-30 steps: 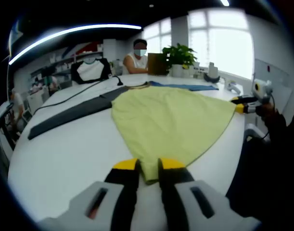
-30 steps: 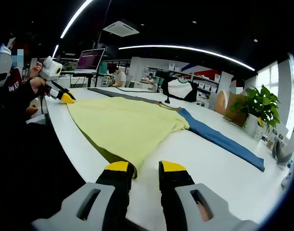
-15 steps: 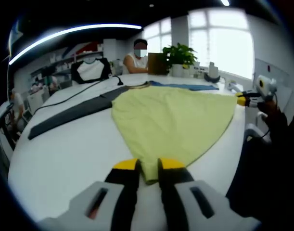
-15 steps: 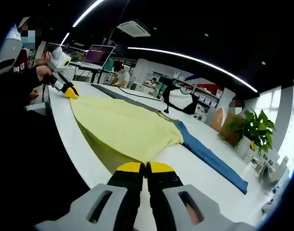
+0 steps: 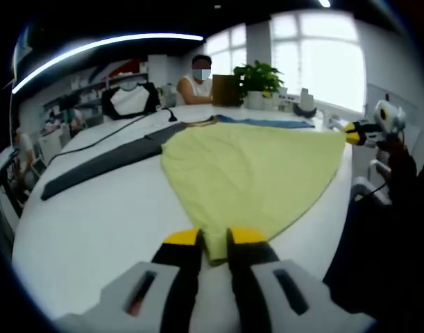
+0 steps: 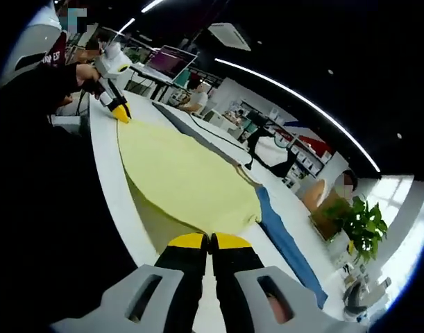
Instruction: Fold the garment on the visible template until the final outline fits inside the template.
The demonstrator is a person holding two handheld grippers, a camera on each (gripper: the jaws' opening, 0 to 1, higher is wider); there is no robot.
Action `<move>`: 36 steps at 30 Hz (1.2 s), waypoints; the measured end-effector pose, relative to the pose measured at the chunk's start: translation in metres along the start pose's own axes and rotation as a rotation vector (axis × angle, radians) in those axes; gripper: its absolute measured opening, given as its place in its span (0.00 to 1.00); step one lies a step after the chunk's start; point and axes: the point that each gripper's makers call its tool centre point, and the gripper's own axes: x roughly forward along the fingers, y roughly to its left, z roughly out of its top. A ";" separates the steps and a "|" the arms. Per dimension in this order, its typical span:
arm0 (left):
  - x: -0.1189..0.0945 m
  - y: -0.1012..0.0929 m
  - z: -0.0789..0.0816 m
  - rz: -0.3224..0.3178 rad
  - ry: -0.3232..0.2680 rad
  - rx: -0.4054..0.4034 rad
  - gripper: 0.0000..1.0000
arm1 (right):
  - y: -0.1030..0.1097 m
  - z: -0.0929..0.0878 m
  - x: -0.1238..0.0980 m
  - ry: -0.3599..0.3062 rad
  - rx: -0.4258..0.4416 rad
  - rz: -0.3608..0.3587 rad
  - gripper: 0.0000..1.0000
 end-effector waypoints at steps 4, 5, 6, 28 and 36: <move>0.000 0.000 0.000 -0.001 0.004 0.001 0.15 | 0.006 -0.010 0.003 0.028 0.004 0.027 0.01; -0.001 0.000 -0.001 0.000 0.004 0.001 0.15 | 0.007 -0.013 0.003 0.032 0.020 0.037 0.01; 0.000 0.000 0.000 0.000 0.004 0.002 0.15 | 0.007 -0.014 0.003 0.032 0.036 0.041 0.01; 0.000 0.002 0.000 0.003 0.015 -0.002 0.15 | 0.011 -0.031 -0.006 0.043 0.134 0.106 0.01; 0.000 0.002 0.000 0.000 0.021 -0.003 0.15 | 0.009 -0.037 -0.016 0.042 0.157 0.144 0.01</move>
